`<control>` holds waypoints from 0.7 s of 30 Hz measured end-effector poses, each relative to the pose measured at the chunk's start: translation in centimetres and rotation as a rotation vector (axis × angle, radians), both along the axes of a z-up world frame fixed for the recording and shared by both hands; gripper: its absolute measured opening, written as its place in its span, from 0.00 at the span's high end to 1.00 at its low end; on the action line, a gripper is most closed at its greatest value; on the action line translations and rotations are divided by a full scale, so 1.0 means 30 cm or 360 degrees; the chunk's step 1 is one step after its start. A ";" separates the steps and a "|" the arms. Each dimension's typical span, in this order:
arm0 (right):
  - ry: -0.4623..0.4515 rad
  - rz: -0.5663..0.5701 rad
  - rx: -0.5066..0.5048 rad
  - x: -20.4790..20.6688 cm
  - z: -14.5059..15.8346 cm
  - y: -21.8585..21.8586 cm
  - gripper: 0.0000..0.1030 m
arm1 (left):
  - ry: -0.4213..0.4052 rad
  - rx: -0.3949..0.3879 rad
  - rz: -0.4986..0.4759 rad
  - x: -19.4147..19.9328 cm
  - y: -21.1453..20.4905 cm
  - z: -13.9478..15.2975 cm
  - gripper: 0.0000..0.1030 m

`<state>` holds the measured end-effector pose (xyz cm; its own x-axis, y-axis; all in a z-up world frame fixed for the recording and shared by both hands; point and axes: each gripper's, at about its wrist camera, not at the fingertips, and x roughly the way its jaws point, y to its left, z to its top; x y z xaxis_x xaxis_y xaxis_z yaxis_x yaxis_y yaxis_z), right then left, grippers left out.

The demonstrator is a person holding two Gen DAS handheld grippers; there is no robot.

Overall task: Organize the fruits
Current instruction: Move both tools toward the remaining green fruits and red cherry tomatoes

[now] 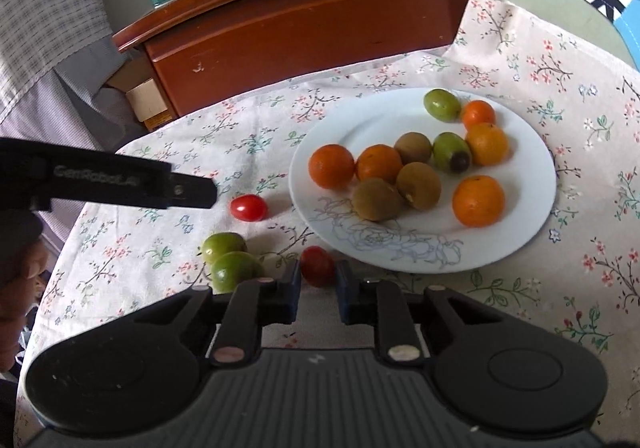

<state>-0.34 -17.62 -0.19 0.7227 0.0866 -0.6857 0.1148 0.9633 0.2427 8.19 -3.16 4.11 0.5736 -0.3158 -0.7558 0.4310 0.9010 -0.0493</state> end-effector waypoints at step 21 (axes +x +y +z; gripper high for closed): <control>0.0106 -0.0026 0.0116 -0.041 0.019 -0.018 0.82 | 0.0026 -0.0013 -0.0119 0.034 -0.082 -0.079 0.33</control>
